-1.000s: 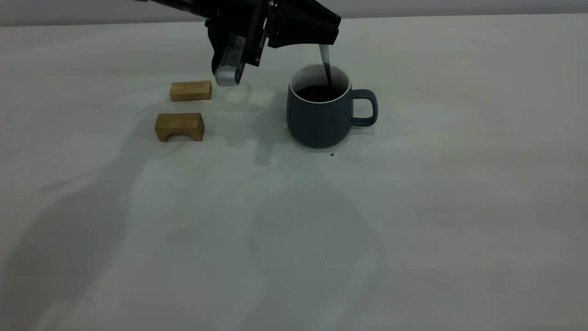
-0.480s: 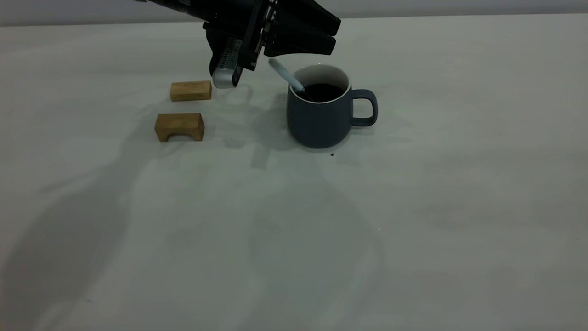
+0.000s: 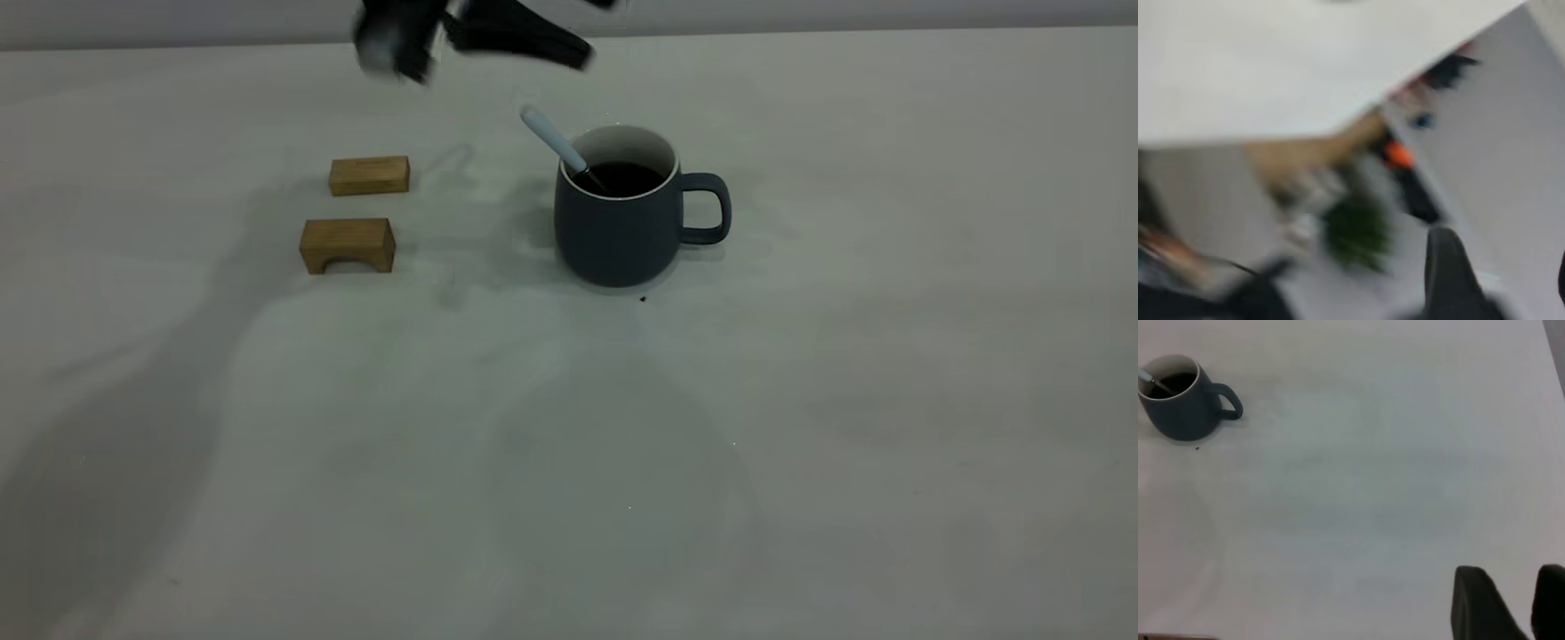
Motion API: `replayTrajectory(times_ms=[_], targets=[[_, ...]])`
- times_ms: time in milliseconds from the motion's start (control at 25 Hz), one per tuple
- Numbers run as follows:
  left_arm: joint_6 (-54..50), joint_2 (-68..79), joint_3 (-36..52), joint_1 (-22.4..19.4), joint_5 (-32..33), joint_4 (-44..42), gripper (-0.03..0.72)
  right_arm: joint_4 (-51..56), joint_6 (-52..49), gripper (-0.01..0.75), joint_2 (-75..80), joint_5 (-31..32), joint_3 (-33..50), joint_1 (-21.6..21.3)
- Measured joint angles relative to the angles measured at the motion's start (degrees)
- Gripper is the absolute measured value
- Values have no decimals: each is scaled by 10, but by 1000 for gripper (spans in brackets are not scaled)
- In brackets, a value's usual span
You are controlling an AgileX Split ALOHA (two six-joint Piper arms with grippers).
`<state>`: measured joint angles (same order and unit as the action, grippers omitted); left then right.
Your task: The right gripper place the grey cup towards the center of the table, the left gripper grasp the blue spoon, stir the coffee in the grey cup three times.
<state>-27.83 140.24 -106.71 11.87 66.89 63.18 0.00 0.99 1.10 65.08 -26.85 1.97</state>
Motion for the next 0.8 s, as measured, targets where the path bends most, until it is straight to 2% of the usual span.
replayTrajectory(times_ms=[240,520,800], targets=[[147,-105,-17,-12,0,-208,463,0,0,237,0,0,0,0],[168,-256,-17,-15,0,-376,463,0,0,237,0,0,0,0],[180,-391,-10,-15,0,-608,463,0,0,237,0,0,0,0]])
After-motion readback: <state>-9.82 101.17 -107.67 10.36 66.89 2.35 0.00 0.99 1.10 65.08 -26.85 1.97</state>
